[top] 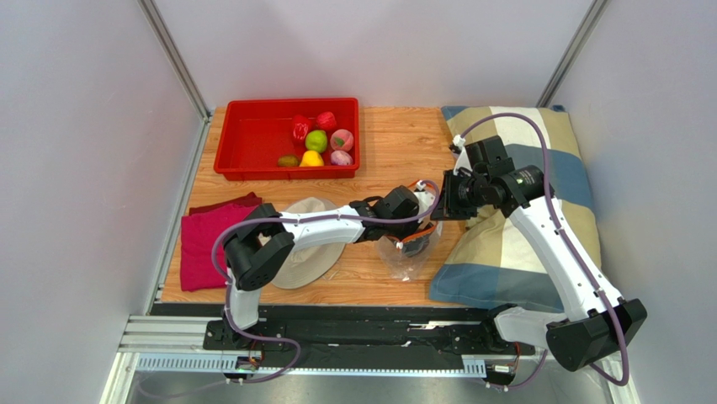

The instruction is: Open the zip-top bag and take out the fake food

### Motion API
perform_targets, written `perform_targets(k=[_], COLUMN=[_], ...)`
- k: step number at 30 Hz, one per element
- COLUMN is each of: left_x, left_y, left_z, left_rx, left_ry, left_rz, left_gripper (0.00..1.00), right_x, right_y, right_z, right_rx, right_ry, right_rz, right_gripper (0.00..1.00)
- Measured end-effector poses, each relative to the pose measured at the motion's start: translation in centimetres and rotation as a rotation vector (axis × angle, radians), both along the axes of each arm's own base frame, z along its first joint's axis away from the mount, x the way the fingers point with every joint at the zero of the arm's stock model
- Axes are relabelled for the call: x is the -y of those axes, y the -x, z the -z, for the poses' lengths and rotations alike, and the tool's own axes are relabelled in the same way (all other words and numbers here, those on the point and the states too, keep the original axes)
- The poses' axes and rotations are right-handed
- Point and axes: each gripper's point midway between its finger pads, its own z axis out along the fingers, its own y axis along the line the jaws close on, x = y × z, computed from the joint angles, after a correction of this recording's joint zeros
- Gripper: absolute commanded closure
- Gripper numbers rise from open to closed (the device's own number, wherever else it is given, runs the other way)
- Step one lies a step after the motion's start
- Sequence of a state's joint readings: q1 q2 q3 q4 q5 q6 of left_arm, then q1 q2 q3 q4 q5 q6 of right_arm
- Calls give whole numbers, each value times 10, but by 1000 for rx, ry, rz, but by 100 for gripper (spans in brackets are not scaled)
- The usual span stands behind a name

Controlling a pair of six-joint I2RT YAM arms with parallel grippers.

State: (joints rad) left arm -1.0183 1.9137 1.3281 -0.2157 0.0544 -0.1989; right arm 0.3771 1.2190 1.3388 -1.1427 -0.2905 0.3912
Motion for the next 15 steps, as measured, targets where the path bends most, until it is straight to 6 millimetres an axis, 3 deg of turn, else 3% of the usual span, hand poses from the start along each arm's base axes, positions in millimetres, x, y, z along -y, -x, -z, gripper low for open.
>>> perform_targets(k=[10,13,15], left_x=[11,14,14], left_y=[-3,-4,-4], left_z=[17,17,17], left_rx=[-20,-19,-20], left_ry=[-7,1,2], left_rz=[13,16,19], left_gripper=[16,25,35], right_x=[1,1,1], right_y=[1,1,2], right_z=[4,5,5], right_rx=[-12,-13,-15], right_ry=[5,6,6], right_rz=[2,3,3], right_gripper=[100,100,100])
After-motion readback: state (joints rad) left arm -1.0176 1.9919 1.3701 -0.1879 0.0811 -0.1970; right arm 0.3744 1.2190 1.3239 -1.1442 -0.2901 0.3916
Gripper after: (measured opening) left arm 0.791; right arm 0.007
